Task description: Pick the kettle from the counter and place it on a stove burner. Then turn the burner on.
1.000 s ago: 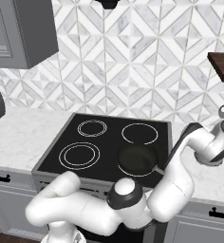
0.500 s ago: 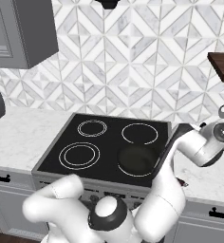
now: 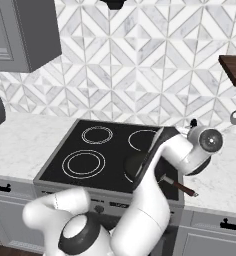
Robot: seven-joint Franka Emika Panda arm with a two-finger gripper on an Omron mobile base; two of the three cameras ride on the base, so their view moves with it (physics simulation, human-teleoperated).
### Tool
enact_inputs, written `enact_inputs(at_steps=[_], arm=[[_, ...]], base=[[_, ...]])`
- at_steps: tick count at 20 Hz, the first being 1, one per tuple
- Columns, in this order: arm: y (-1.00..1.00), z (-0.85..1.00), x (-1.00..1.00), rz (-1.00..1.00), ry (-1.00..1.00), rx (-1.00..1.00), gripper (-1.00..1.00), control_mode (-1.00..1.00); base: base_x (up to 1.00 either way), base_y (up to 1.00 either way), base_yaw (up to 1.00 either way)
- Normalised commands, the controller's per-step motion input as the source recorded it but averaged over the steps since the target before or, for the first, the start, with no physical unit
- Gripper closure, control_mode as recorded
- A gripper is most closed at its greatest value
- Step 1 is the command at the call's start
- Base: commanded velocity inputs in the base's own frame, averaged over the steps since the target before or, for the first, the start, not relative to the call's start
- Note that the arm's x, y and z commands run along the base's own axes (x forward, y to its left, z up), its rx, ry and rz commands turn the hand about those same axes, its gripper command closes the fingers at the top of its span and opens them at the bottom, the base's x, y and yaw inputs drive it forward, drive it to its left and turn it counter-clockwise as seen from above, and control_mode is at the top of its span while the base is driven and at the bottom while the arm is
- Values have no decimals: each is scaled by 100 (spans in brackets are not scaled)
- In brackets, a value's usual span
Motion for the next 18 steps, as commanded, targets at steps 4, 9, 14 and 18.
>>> enact_inputs(at_steps=[4,9,14,18], arm=[[64,49,-45,13,0,0,100,-100],[73,36,-34,11,4,0,100,-100],[85,2,-12,8,4,0,100,-100],[99,0,-9,7,1,0,100,-100]], base=[[0,0,0],[0,0,0],[0,0,0],[0,0,0]])
